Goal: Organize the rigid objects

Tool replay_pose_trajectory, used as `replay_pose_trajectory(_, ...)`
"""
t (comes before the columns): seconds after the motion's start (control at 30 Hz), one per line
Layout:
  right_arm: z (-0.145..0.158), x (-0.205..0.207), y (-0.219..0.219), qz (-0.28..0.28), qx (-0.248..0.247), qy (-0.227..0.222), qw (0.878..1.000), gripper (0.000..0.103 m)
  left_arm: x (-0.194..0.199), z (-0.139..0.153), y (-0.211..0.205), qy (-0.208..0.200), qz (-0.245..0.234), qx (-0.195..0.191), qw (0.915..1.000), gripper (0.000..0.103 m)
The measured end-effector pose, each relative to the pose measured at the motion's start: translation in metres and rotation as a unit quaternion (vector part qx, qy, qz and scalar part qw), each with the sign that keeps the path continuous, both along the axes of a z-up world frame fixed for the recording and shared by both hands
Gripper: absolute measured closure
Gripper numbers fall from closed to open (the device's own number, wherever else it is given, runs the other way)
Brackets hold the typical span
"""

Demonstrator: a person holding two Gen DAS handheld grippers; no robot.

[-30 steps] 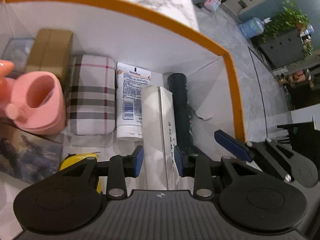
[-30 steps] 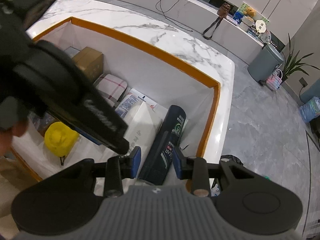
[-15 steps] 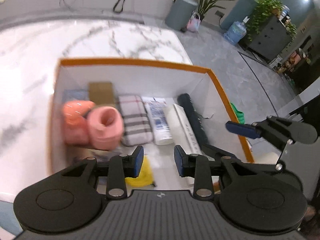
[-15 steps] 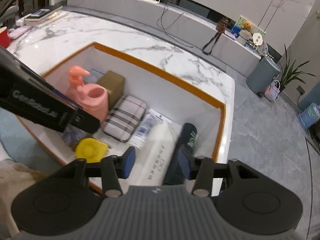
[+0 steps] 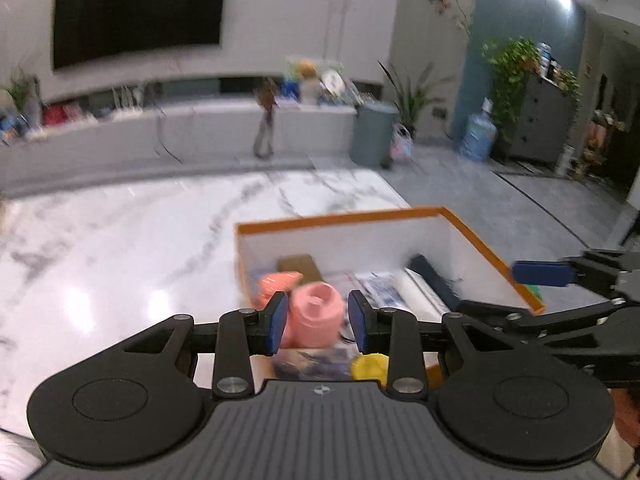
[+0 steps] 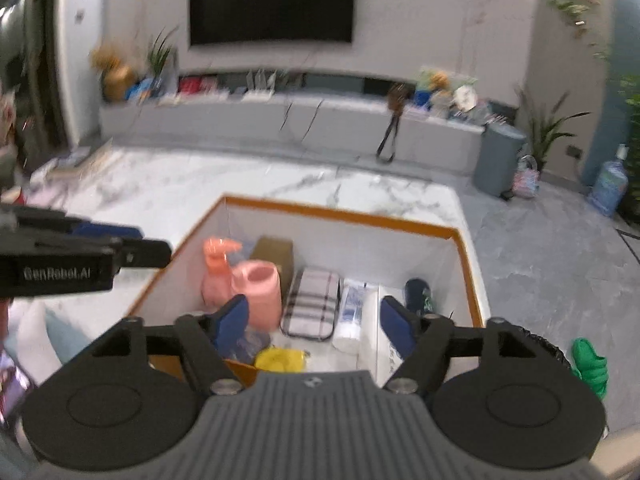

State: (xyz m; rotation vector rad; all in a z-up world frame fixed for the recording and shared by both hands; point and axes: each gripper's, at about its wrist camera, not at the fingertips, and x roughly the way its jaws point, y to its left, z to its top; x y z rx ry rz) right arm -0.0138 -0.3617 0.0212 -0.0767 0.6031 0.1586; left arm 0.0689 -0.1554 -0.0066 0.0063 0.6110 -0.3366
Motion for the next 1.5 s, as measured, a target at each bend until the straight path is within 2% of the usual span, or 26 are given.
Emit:
replay_pose_trajectory(0.07, 0.0, -0.013, 0.004, -0.015, 0.013, -0.026, 0.999, 0.026, -0.014, -0.002, 0.002, -0.03, 0.015, 0.005, 0.9994, 0.066)
replay_pose_trajectory(0.17, -0.004, -0.028, 0.012, -0.03, 0.018, -0.05, 0.998, 0.023, -0.031, -0.007, 0.001, -0.065, 0.031, 0.009, 0.9974, 0.056)
replay_pose_trajectory(0.23, -0.006, -0.037, 0.016, -0.045, 0.016, -0.06, 0.997, 0.021, -0.04, -0.012, 0.0, -0.075, 0.033, 0.007, 0.9966, 0.048)
replay_pose_trajectory(0.3, -0.008, -0.048, 0.019, -0.062, 0.02, -0.08, 0.995, 0.014, -0.049, -0.015, 0.0, -0.085, 0.033, 0.007, 0.9958, 0.041)
replay_pose_trajectory(0.4, -0.015, -0.06, 0.023, -0.081, 0.013, -0.101, 0.992, 0.011, -0.06, -0.022, -0.002, -0.104, 0.045, 0.019, 0.9934, 0.025)
replay_pose_trajectory(0.47, -0.02, -0.064, 0.027, -0.093, 0.002, -0.112, 0.989, 0.008, -0.065, -0.024, -0.001, -0.111, 0.054, 0.02, 0.9921, 0.022)
replay_pose_trajectory(0.53, -0.027, -0.067, 0.029, -0.106, 0.002, -0.116, 0.988, 0.005, -0.066, -0.027, -0.001, -0.119, 0.066, 0.032, 0.9902, 0.014)
replay_pose_trajectory(0.6, -0.034, -0.066, 0.029, -0.112, 0.006, -0.114, 0.987, 0.003, -0.065, -0.031, 0.0, -0.121, 0.065, 0.034, 0.9899, 0.013)
replay_pose_trajectory(0.7, -0.043, -0.062, 0.03, -0.12, 0.001, -0.111, 0.986, 0.003, -0.058, -0.037, 0.005, -0.11, 0.064, 0.02, 0.9917, 0.007)
replay_pose_trajectory(0.8, -0.049, -0.058, 0.027, -0.123, 0.012, -0.107, 0.987, 0.003, -0.052, -0.046, 0.006, -0.106, 0.077, 0.041, 0.9905, 0.002)
replay_pose_trajectory(1.03, -0.062, -0.043, 0.013, -0.142, 0.055, -0.073, 0.986, 0.003, -0.041, -0.065, 0.022, -0.061, 0.093, 0.032, 0.9933, 0.001)
replay_pose_trajectory(1.17, -0.064, -0.041, 0.013, -0.144, 0.052, -0.066, 0.986, 0.003, -0.039, -0.07, 0.027, -0.04, 0.098, 0.025, 0.994, 0.001)
replay_pose_trajectory(1.5, -0.066, -0.041, 0.013, -0.144, 0.054, -0.067, 0.986, 0.003, -0.043, -0.068, 0.031, -0.031, 0.091, 0.023, 0.9951, 0.001)
